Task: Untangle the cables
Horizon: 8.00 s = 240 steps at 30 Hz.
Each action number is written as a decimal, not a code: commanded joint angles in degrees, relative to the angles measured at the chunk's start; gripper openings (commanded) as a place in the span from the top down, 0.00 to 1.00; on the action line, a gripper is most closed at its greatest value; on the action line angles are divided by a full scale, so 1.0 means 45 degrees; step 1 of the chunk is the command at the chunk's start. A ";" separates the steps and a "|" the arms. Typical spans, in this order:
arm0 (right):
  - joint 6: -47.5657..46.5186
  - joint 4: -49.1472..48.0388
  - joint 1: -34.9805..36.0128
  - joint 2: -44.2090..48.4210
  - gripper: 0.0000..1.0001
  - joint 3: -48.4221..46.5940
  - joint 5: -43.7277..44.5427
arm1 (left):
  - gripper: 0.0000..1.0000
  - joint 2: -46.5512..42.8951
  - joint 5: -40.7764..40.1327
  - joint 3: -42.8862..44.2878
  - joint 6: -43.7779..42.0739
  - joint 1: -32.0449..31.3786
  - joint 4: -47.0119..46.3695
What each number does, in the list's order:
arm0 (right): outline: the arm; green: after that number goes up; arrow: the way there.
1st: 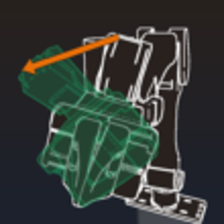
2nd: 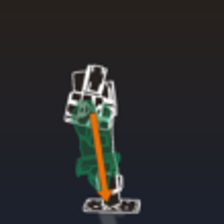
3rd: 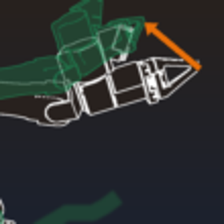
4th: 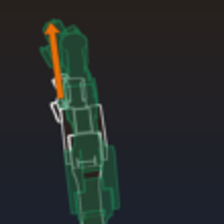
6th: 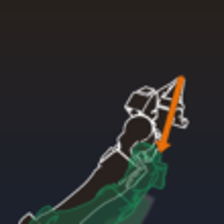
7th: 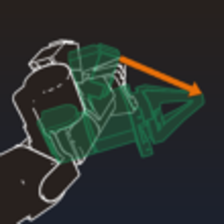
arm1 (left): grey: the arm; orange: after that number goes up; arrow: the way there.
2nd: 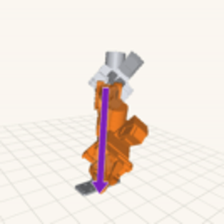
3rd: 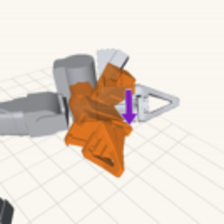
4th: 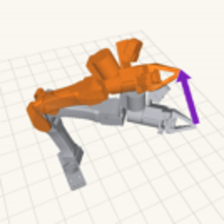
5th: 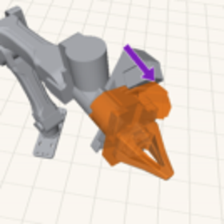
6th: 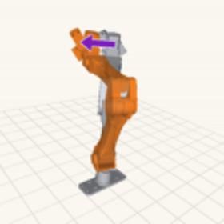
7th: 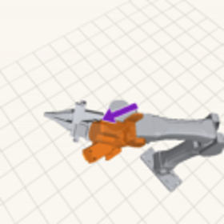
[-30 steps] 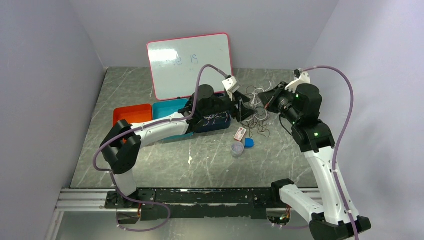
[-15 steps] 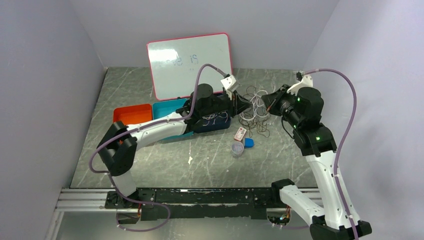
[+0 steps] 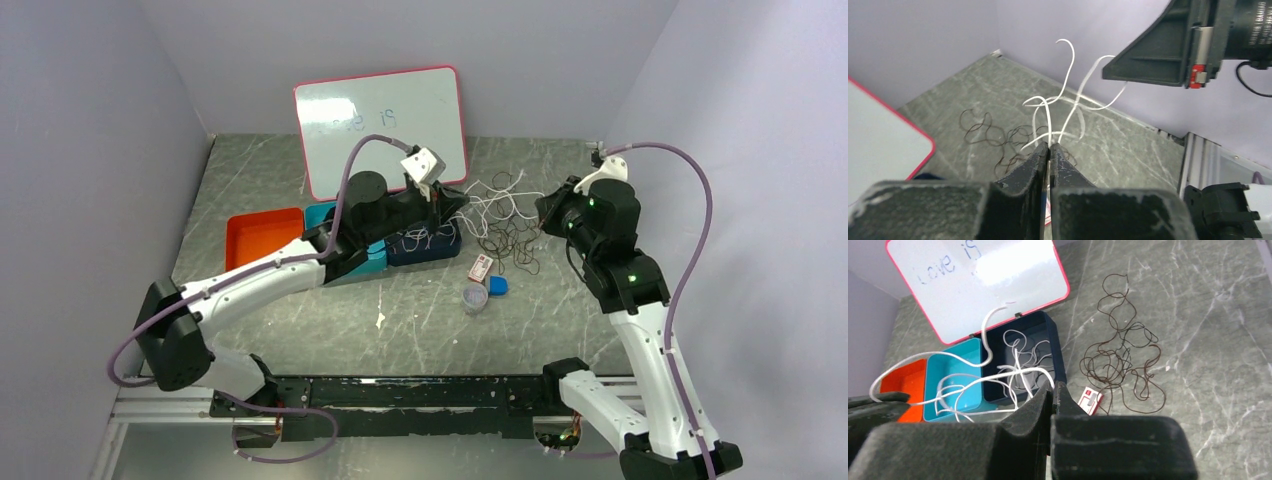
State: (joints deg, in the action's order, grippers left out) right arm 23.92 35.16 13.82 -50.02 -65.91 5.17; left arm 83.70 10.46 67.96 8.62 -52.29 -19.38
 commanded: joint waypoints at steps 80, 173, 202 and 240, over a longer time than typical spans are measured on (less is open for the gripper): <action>0.4812 -0.3828 -0.0045 -0.0377 1.00 -0.2092 -0.9281 | 0.18 0.0812 0.1530 0.0715 -0.0469 -0.0119 -0.2522; 0.4193 -0.8412 0.0255 -0.4788 1.00 -0.3841 -0.7907 | 0.31 -0.8379 -0.5974 -0.7955 0.4275 -0.0274 0.5718; 0.3992 -0.8077 0.1147 -0.7317 1.00 -0.7824 -0.7600 | 0.34 -0.8981 -0.6694 -0.8126 0.4811 -0.0274 0.6435; 0.1387 -0.7743 0.1590 -0.8165 1.00 -0.1049 -0.5421 | 0.35 -0.9111 -0.6866 -0.8311 0.5273 -0.0276 0.7055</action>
State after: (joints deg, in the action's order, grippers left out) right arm 33.61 -0.95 20.53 -87.83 -70.74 -21.98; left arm 42.85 -19.38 30.46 31.79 -53.15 12.25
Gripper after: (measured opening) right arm 0.017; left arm 0.652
